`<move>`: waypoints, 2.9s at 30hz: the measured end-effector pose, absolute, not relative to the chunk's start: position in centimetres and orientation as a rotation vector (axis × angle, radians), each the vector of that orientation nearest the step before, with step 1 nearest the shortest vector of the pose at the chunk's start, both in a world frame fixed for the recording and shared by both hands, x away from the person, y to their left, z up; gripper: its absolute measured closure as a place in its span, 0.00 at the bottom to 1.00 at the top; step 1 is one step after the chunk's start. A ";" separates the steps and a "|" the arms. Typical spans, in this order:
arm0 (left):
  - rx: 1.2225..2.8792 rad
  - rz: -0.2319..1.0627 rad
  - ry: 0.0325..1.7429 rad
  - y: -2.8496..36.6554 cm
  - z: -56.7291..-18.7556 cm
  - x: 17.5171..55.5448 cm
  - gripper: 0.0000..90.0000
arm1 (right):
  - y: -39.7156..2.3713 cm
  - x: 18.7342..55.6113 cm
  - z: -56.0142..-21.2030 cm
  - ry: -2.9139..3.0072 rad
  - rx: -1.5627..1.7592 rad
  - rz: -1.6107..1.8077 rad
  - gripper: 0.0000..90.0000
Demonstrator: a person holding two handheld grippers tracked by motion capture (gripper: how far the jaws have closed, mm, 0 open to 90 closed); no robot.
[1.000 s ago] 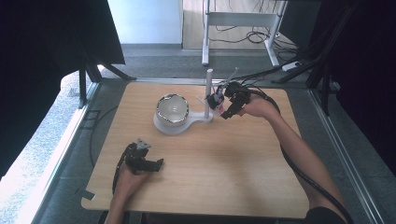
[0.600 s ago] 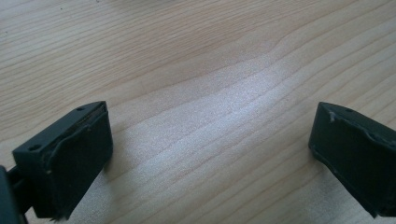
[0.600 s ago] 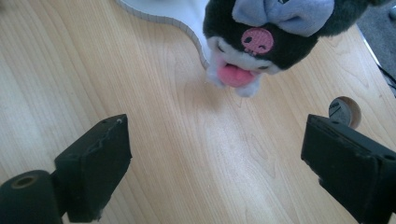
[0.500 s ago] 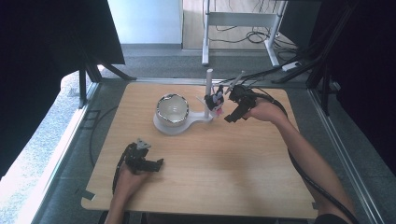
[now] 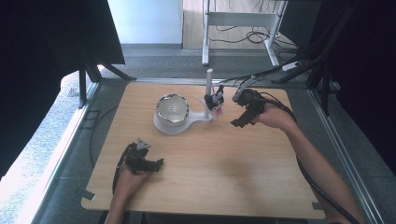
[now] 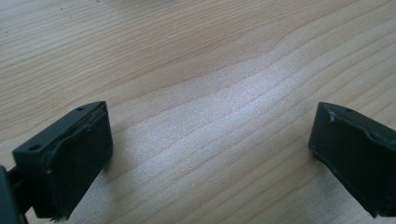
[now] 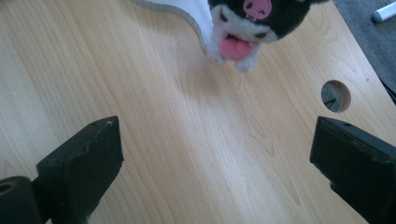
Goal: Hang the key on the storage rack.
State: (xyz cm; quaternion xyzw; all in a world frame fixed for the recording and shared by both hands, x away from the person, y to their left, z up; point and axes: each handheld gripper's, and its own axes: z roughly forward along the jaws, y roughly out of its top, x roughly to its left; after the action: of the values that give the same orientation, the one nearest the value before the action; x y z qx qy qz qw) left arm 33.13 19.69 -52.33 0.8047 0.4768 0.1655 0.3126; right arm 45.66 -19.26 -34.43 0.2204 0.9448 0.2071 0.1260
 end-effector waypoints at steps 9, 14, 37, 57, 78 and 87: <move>2.123 0.437 1.257 19.7 -52.3 33.1 0.00 | -20.6 44.6 -34.5 2.751 0.659 0.605 0.05; 2.122 0.436 1.258 19.7 -52.3 33.1 0.00 | -21.3 44.0 -34.6 2.736 0.664 0.615 0.04; 2.125 0.432 1.258 19.7 -52.3 33.1 0.00 | -25.9 40.4 -35.3 2.679 0.747 0.711 0.03; 2.122 0.430 1.261 19.7 -52.3 33.1 0.00 | -29.7 36.6 -37.3 2.581 0.783 0.751 0.04; 2.123 0.436 1.260 19.7 -52.3 33.1 0.00 | -31.4 33.9 -43.4 2.533 0.867 0.782 0.00; 2.122 0.436 1.260 19.7 -52.3 33.1 0.00 | -31.1 32.9 -46.5 2.506 0.903 0.807 0.00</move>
State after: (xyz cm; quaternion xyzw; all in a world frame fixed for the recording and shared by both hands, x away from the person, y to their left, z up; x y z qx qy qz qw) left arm 33.11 19.69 -52.32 0.8044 0.4777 0.1653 0.3122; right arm 32.90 -31.13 -46.49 0.3191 0.8860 0.2854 0.1783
